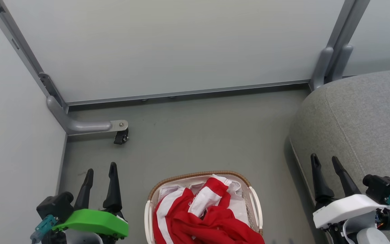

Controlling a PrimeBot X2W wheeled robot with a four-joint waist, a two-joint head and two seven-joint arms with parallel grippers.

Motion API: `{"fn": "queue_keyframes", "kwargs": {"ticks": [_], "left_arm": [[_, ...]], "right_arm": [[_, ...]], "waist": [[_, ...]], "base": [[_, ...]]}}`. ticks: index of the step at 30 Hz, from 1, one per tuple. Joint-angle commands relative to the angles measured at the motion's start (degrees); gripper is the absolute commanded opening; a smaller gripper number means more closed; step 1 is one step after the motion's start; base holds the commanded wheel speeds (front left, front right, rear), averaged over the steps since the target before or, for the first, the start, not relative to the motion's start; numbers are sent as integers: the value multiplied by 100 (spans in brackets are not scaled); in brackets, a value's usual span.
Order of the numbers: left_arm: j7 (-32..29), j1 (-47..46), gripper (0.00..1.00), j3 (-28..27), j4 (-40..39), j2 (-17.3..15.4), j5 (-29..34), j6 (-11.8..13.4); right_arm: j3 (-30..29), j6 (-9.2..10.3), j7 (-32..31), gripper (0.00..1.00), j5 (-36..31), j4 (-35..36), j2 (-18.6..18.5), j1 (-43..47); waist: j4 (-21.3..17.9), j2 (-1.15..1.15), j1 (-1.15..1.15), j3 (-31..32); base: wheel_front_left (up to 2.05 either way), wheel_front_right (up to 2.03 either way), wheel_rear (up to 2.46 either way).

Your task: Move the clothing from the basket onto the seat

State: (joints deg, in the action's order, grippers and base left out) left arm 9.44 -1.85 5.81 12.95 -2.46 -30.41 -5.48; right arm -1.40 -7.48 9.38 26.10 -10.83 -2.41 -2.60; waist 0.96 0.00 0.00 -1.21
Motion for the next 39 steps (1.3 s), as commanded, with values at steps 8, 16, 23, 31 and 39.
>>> {"fn": "queue_keyframes", "kwargs": {"ticks": [8, 16, 23, 31, 39], "left_arm": [[146, 56, 100, 68, 2, -46, 512, 23], [249, 108, 100, 107, 16, -48, 860, 49], [341, 166, 100, 145, 76, -50, 1129, 44], [423, 252, 100, 160, 162, -53, 1421, 25], [519, 290, 100, 234, 209, -57, 1723, 27]], "right_arm": [[44, -2, 159, 100, -531, 66, -42, 75], [59, -2, 258, 100, -952, 70, -47, 116], [92, -2, 348, 100, -1310, 65, -50, 164], [107, -1, 432, 100, -1685, 86, -54, 211], [130, -1, 525, 100, -2100, 61, -59, 239]], "waist": [[13, 0, 0, -12], [29, 0, 0, -13], [36, 0, 0, -4], [40, 0, 0, 15], [61, 0, 0, 22]], "base": [[0, 0, 0], [0, 0, 0], [0, 0, 0], [0, 0, 0], [0, 0, 0]]}}
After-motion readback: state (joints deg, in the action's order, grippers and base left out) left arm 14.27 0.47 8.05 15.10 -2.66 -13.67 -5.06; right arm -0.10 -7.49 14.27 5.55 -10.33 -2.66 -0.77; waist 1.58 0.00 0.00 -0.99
